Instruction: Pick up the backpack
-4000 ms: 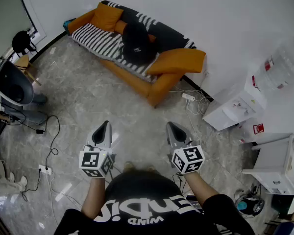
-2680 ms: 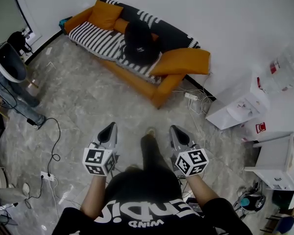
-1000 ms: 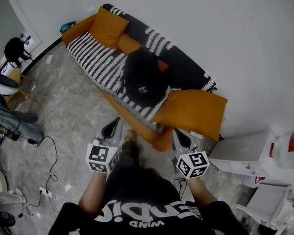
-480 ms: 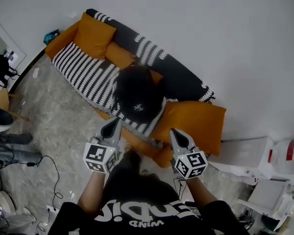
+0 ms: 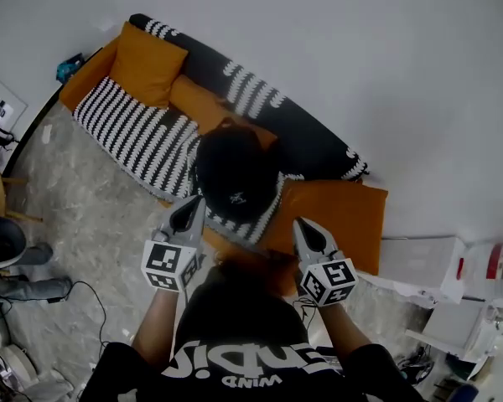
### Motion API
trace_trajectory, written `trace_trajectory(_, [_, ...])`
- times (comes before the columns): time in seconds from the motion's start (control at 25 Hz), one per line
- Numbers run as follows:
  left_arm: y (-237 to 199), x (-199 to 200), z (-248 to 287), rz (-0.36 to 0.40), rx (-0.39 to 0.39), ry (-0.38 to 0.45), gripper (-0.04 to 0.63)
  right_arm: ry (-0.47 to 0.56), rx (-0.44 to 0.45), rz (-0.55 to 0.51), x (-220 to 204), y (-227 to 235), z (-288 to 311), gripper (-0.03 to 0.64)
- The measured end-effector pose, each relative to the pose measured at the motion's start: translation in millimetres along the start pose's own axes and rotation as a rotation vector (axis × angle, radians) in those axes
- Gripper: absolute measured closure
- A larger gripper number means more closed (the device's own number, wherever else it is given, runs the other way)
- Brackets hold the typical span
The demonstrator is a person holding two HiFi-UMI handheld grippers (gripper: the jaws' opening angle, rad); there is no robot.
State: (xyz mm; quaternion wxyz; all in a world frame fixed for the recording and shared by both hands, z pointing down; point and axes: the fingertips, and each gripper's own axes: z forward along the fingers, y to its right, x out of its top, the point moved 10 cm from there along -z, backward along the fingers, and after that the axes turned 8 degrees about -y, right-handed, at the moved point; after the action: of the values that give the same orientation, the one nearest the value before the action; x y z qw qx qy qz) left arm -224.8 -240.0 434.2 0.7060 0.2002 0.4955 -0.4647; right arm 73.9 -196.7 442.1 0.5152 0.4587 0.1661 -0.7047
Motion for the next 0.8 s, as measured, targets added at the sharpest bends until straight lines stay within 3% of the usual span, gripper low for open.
trace_trajectory(0.08, [-7.5,0.6,10.5,-0.01,0.003,-0.01,0.572,-0.006,-0.006,0.007,2.4,5.2,7.7,0.619])
trace_trajectory(0.24, [-21.5,4.0,33.3,-0.032,0.001,-0.036,0.434,-0.006,-0.007,0.019,8.2,17.0,24.9,0.62])
trace_trajectory(0.4, [-31.6,6.6,58.3,-0.061,-0.017,-0.043,0.223,-0.011,-0.002,0.025,15.9,28.1,39.2,0.618])
trace_trajectory(0.56, [-42.0,10.4,91.8,-0.03,-0.018,-0.069,0.174,-0.005,-0.002,0.041,25.5,43.0,52.3,0.62])
trace_trajectory(0.8, [-64.0,2.9,150.0,0.023,-0.017,-0.133,0.164,-0.014,-0.002,0.052,31.8,60.4,64.8,0.62])
